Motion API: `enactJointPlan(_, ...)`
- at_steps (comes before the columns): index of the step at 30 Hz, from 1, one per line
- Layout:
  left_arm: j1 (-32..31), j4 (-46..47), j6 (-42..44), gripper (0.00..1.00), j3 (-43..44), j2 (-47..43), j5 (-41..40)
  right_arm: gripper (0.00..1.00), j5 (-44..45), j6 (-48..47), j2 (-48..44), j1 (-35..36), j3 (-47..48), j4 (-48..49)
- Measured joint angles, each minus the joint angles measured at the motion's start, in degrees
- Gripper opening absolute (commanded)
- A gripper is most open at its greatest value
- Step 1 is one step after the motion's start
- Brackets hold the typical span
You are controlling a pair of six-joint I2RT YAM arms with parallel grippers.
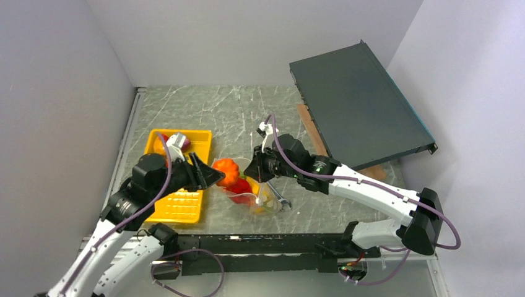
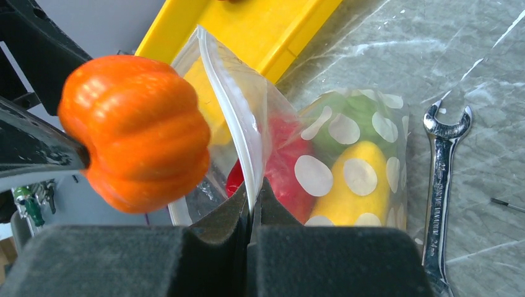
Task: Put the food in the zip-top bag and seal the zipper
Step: Place the fake vegetable in the zipper food storage bag.
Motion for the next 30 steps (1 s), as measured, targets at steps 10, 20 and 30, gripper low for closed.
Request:
enactJointPlan(10, -20.26, -5.6, 0.35, 0.59, 8.44, 13.9, -24.35, 0.0, 0.59, -0.11, -0.17, 0.0, 0.0, -0.39)
enactJointPlan(20, -22.43, -8.66, 0.55, 0.87, 11.32, 16.85, -30.38, 0.0, 1.27, -0.09, -2.45, -0.22, -0.37, -0.9)
enactJointPlan(30, -22.43, -13.7, 0.5, 0.76, 14.78, 11.47, -33.79, 0.0, 1.49, -0.2, -3.52, -0.22, -1.03, -1.68)
